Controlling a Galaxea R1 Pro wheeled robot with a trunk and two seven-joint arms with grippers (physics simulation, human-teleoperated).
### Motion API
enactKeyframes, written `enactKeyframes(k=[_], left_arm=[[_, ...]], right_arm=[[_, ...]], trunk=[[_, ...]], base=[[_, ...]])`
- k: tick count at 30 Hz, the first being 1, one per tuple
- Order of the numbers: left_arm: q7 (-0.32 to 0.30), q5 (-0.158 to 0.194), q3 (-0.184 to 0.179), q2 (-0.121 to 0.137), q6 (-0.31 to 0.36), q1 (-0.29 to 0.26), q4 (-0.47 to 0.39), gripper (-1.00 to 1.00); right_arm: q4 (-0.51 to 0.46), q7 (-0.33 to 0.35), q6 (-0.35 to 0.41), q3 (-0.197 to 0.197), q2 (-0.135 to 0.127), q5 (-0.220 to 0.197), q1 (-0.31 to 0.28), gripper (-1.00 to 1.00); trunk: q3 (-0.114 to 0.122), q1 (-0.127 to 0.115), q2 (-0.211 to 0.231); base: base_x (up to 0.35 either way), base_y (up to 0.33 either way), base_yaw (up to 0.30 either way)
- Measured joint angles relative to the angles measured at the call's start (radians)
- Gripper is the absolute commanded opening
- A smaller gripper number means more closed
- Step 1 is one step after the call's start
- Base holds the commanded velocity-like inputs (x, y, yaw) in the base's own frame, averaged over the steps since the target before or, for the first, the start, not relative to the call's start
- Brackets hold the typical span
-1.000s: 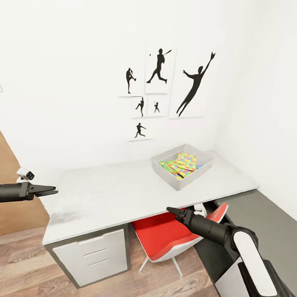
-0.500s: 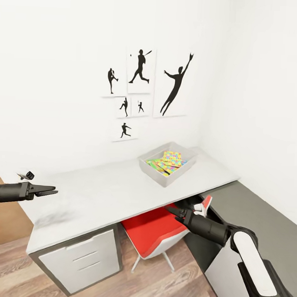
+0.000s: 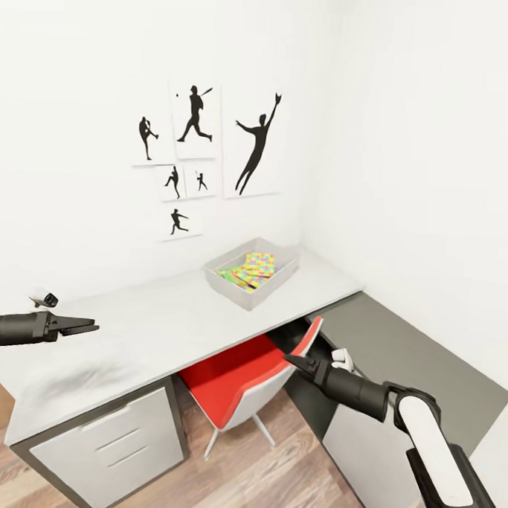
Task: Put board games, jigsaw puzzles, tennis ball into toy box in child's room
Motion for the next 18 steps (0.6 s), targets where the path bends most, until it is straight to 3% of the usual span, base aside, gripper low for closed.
enactKeyframes(k=[7,18], left_arm=[[0.0,0.0,0.0,0.0,0.001,0.0,0.0,1.0],[0.0,-0.001,0.0,0.0,0.0,0.0,0.0,1.0]], right_arm=[[0.006,0.0,0.0,0.0,0.0,0.0,0.0,1.0],[0.012,0.001,0.0,0.0,0.0,0.0,0.0,1.0]], trunk=[[0.003,0.0,0.0],[0.009,0.0,0.0]], base=[[-0.097,0.132,-0.27],[-0.075,0.02,-0.27]])
